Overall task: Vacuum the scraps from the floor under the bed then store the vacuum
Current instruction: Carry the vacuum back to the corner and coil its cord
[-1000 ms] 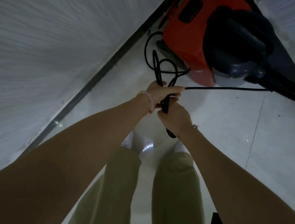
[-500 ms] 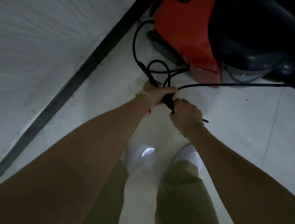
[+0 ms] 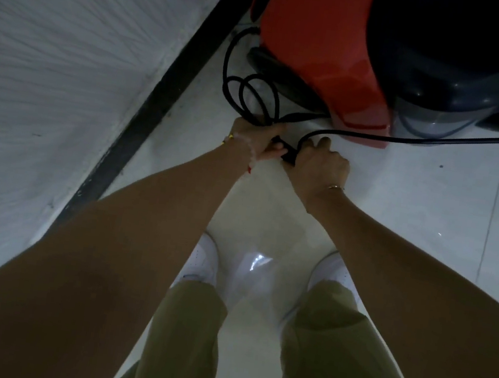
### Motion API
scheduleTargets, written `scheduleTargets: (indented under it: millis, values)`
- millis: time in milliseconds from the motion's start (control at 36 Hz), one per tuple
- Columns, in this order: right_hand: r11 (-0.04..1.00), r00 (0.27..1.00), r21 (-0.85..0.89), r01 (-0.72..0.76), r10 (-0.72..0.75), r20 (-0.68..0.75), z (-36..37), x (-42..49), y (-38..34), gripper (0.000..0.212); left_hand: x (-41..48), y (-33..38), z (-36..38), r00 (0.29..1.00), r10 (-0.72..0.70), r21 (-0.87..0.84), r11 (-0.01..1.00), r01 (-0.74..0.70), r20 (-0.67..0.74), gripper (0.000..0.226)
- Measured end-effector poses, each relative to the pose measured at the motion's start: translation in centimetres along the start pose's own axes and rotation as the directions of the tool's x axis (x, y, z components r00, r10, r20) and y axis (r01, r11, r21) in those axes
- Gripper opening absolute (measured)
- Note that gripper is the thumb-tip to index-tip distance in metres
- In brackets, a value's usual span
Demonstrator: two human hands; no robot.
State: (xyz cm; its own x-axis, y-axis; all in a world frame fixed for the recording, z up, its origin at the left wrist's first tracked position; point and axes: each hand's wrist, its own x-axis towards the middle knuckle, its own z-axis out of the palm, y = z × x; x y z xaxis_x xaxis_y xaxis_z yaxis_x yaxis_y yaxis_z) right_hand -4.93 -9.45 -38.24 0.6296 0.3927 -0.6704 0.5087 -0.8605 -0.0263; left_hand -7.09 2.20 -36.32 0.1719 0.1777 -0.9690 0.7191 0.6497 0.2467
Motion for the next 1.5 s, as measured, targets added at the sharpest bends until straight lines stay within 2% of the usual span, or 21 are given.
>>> scheduleTargets:
  millis: [83,167,195,306,389,417,500,556,639,723,778,834,917,1000,1139,1195,1334,1417,1501]
  values:
    - [0.997,0.998,0.079,-0.026,0.030,-0.048,0.0,0.1,-0.1,0.057,0.2,-0.4,0.0,1.000,0.024,-0.083,0.996,-0.025,-0.013,0.036]
    - [0.993,0.998,0.120,-0.009,0.015,-0.055,0.0,-0.1,0.0,0.057,0.8,-0.4,-0.1,0.996,0.052,-0.103,0.993,-0.059,-0.075,0.011]
    - [0.993,0.999,0.121,0.002,0.004,-0.048,0.0,-0.3,0.1,0.057,1.1,-0.4,-0.2,0.994,0.057,-0.108,0.992,-0.067,-0.091,0.009]
    - [0.990,0.997,0.137,0.014,-0.003,-0.078,0.2,-1.3,0.6,0.064,1.3,0.1,-0.4,0.994,0.063,-0.080,0.994,-0.070,-0.086,0.036]
    - [0.980,0.986,0.191,0.060,-0.029,-0.163,0.6,-2.4,0.7,0.067,1.9,0.5,-1.2,0.986,0.079,-0.040,0.995,-0.086,-0.146,0.020]
    - [0.972,0.980,0.218,0.086,-0.042,-0.197,0.8,-2.8,0.6,0.065,2.1,0.7,-1.5,0.982,0.090,-0.020,0.995,-0.094,-0.165,0.021]
    - [0.945,0.991,0.309,0.105,-0.076,-0.106,1.4,-3.4,-0.4,0.053,2.6,1.2,-2.4,0.976,0.115,0.043,0.993,-0.108,-0.187,0.045]
    - [0.908,0.995,0.408,0.095,-0.077,-0.062,1.7,-3.3,-1.3,0.046,3.0,1.4,-3.0,0.980,0.110,0.088,0.991,-0.096,-0.169,0.054]
    - [0.835,0.998,0.547,0.057,-0.069,0.000,1.7,-2.9,-3.2,0.033,3.4,1.8,-3.9,0.966,0.202,0.195,0.966,-0.170,-0.161,0.065]
    - [0.832,0.994,0.551,0.070,-0.105,0.032,1.5,-2.5,-4.7,0.030,4.2,2.2,-5.0,0.964,0.240,0.349,0.918,-0.186,-0.117,0.075]
    - [0.844,0.992,0.532,0.075,-0.116,0.045,1.5,-2.2,-5.7,0.033,4.8,2.7,-5.6,0.948,0.292,0.519,0.834,-0.188,-0.125,0.082]
    - [0.826,0.991,0.561,0.056,-0.116,0.071,1.6,-2.0,-6.7,0.034,4.8,3.2,-6.0,0.940,0.323,0.659,0.732,-0.173,-0.112,0.077]
    - [0.736,0.988,0.677,-0.001,-0.104,0.114,1.8,-1.6,-7.9,0.034,5.0,3.9,-6.0,0.880,0.472,0.778,0.572,-0.259,-0.054,0.057]
    - [0.660,0.985,0.749,-0.060,-0.080,0.150,1.4,-1.3,-8.8,0.032,4.7,5.0,-5.8,0.877,0.481,0.832,0.486,-0.268,0.001,0.055]
    - [0.500,0.972,0.850,-0.166,-0.061,0.226,0.0,-0.4,-9.5,0.025,4.4,6.8,-5.6,0.877,0.480,0.837,0.472,-0.276,0.019,0.048]
    - [0.476,0.971,0.861,-0.178,-0.056,0.232,-0.2,0.0,-9.9,0.020,4.3,7.0,-5.5,0.874,0.486,0.831,0.475,-0.289,0.027,0.051]
    - [0.380,0.969,0.897,-0.225,-0.009,0.247,0.0,1.0,-10.8,0.013,3.1,6.4,-5.9,0.849,0.516,0.740,0.527,-0.417,0.112,0.055]
    - [0.328,0.966,0.912,-0.245,0.006,0.257,-0.2,1.5,-11.4,0.019,3.0,4.8,-6.6,0.818,0.570,0.726,0.528,-0.441,0.083,0.043]
    - [0.342,0.966,0.907,-0.245,0.006,0.259,-0.5,2.1,-11.6,0.023,3.1,3.3,-7.2,0.800,0.598,0.764,0.493,-0.416,0.050,0.031]
